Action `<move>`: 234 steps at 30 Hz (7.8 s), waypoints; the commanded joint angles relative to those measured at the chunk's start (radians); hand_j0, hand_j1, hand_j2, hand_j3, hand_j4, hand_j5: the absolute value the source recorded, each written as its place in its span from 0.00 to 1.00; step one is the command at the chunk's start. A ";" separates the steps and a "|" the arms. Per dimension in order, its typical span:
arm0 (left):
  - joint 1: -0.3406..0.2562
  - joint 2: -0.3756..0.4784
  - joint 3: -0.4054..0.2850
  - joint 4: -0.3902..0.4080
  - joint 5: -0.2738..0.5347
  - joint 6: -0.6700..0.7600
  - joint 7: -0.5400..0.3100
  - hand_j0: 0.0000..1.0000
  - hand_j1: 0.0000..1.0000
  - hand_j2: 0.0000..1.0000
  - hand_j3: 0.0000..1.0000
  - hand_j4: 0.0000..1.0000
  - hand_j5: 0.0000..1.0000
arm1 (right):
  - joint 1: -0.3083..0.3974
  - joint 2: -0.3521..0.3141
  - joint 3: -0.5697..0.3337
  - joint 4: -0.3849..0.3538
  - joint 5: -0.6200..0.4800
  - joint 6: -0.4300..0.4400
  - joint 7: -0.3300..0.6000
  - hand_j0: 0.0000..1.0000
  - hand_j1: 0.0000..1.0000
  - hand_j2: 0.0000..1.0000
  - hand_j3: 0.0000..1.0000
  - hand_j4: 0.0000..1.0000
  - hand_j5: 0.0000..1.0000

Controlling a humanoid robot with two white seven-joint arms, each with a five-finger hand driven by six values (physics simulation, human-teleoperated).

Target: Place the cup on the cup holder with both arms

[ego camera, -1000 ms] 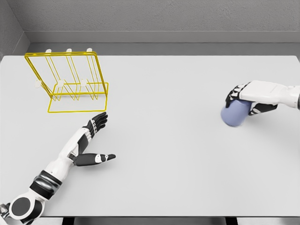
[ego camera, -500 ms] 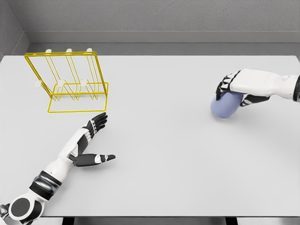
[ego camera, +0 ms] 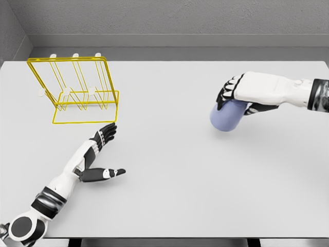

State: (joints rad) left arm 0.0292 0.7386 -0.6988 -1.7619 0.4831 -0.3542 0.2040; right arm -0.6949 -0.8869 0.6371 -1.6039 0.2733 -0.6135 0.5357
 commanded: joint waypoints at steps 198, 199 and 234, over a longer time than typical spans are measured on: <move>-0.086 -0.554 0.061 0.101 -0.262 0.190 0.002 0.74 0.74 0.74 0.74 0.74 0.74 | 0.080 -0.150 -0.129 0.124 0.046 0.003 0.075 1.00 1.00 1.00 1.00 1.00 1.00; -0.086 -0.551 0.062 0.091 -0.262 0.190 0.002 0.74 0.74 0.74 0.74 0.74 0.74 | 0.080 -0.150 -0.129 0.124 0.047 0.003 0.075 1.00 1.00 1.00 1.00 1.00 1.00; -0.143 -0.515 0.240 -0.002 -0.247 0.060 0.005 0.78 0.78 0.78 0.78 0.78 0.78 | 0.080 -0.147 -0.128 0.125 0.046 0.003 0.075 1.00 1.00 1.00 1.00 1.00 1.00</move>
State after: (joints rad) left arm -0.1135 0.2229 -0.4770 -1.7634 0.2377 -0.2830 0.2091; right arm -0.6151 -1.0326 0.5089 -1.4787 0.3239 -0.6135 0.6113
